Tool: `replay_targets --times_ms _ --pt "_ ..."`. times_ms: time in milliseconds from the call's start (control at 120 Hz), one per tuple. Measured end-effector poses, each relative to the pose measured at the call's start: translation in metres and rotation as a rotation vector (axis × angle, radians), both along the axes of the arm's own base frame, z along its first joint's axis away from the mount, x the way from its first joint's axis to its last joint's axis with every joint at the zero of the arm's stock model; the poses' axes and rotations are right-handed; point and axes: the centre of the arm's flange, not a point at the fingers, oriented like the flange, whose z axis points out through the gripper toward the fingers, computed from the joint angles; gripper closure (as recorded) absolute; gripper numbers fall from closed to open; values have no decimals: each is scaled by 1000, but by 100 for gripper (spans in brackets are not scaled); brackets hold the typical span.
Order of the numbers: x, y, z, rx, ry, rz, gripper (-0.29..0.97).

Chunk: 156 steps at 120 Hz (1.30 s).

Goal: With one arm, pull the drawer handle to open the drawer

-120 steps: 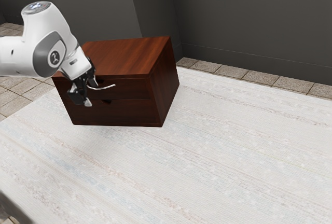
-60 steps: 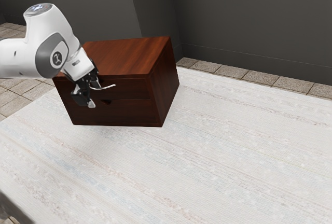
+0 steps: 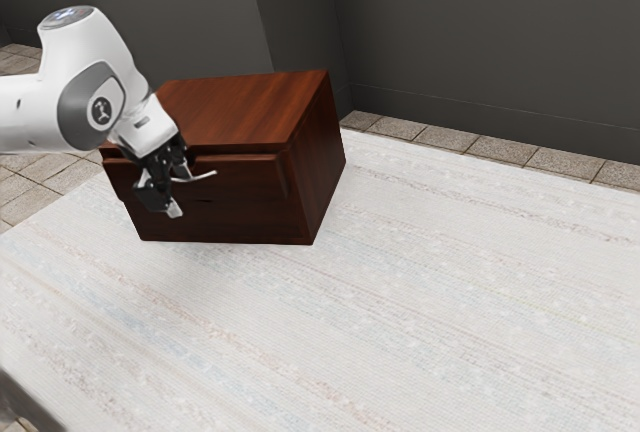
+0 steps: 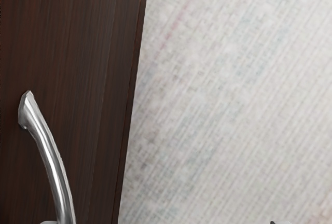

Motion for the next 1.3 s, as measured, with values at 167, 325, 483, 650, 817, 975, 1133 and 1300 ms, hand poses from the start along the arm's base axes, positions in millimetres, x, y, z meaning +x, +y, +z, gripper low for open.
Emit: replay_targets --times_ms 167,325,483,650,817,975,1133,1300 --pt "-13 -6 -3 -20 16 17 16" --pt "-23 -9 -6 -33 28 34 16" --pt "-36 -13 1 -42 20 48 31" --pt "-46 -16 9 -47 10 60 35" --pt "-53 -27 13 -44 6 56 30" --pt "-66 -36 15 -48 3 55 26" --pt "-83 -43 14 -54 2 63 20" --pt "-107 -57 35 -32 -38 57 19"
